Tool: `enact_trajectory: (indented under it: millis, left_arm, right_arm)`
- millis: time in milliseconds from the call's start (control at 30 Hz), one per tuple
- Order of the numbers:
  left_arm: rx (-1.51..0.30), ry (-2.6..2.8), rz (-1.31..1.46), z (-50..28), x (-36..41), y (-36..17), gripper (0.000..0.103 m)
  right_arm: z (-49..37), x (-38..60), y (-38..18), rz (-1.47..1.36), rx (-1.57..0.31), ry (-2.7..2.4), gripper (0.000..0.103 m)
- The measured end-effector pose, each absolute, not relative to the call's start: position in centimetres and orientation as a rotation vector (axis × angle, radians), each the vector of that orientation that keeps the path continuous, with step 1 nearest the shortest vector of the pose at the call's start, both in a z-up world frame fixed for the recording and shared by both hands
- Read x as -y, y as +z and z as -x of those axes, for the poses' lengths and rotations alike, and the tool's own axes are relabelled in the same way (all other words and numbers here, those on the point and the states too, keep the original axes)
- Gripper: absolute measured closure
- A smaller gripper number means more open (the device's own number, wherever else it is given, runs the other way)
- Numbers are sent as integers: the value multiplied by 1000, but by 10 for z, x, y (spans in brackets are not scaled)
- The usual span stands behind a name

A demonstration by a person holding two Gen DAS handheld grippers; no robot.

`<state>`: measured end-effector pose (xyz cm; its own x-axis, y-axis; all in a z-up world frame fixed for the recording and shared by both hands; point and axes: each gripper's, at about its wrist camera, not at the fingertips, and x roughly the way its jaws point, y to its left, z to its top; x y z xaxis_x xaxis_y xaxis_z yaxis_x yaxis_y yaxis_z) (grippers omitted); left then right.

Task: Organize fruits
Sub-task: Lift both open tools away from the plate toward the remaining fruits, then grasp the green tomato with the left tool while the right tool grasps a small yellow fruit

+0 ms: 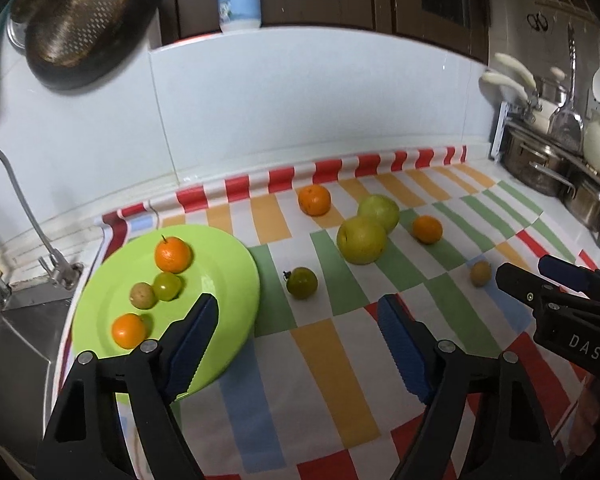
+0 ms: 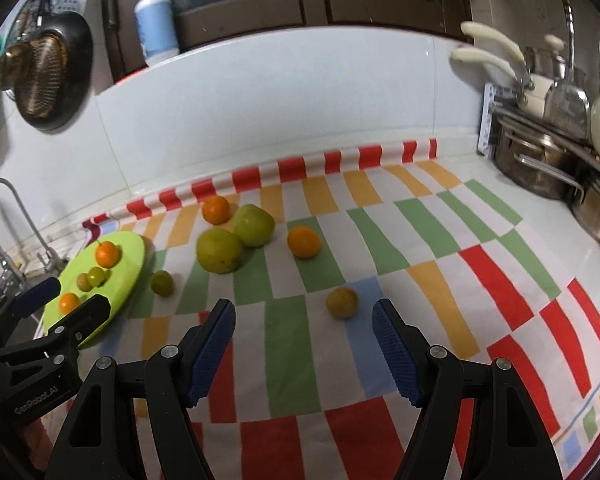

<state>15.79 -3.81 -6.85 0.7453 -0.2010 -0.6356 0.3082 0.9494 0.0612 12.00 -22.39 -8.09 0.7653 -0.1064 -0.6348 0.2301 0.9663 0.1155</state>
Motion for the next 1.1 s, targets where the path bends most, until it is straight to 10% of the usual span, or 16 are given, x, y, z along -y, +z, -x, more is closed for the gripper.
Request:
enact_trajectory:
  millis: [1100]
  left_arm:
    - [-849, -286, -162, -243, 66, -128, 68]
  right_arm:
    - [-180, 255, -137, -268, -827, -253, 74]
